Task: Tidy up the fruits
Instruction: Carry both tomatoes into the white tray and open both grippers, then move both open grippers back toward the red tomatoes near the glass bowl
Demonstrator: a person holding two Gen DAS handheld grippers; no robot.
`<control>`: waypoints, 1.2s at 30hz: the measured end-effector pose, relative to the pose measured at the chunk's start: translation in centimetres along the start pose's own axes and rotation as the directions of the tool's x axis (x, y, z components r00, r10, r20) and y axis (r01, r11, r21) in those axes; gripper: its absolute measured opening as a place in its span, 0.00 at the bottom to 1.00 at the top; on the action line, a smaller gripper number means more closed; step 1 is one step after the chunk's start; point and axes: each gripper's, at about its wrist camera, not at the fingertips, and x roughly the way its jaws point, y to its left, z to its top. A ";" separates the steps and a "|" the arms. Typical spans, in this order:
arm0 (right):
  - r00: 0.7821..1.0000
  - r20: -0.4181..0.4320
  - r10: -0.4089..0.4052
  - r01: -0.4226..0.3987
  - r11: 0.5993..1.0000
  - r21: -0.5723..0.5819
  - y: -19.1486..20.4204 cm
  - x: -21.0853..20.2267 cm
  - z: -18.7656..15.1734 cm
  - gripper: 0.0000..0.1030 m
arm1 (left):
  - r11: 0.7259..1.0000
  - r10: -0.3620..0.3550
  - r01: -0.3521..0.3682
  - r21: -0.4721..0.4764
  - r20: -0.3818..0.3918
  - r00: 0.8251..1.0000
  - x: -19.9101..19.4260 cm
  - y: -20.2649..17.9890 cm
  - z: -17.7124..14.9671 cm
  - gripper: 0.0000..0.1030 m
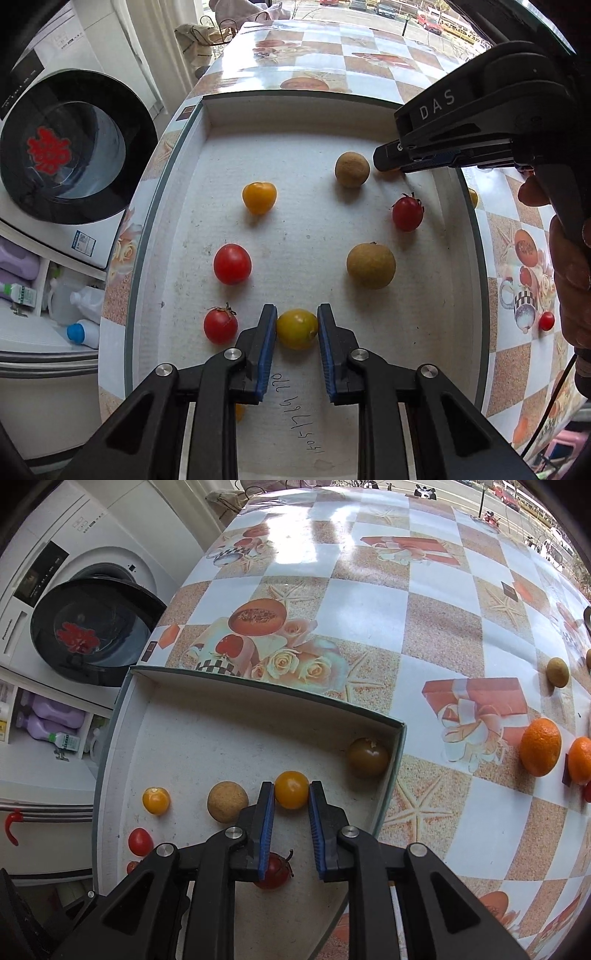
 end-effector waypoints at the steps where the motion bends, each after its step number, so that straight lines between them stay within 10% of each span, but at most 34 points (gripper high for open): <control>1: 1.000 0.000 0.011 -0.011 1.000 0.003 0.0 -0.1 0.0 0.21 | 1.000 0.000 0.000 0.003 0.000 1.000 0.0 -0.1 0.0 0.51; 3: 1.000 0.013 0.018 -0.018 1.000 0.006 -0.1 -0.5 -0.1 0.30 | 1.000 0.015 -0.015 0.010 0.034 0.999 -0.6 -0.3 -0.1 0.71; 10: 0.992 0.101 0.076 -0.077 0.997 0.015 0.0 -3.9 -0.8 0.78 | 0.999 0.018 -0.019 0.050 0.011 1.000 -0.9 -1.1 0.1 0.71; 36: 0.978 0.097 -0.187 0.133 0.905 0.405 -19.4 -11.1 -14.4 0.79 | 0.936 -0.169 0.152 0.317 0.028 0.985 -4.8 -15.8 0.4 0.71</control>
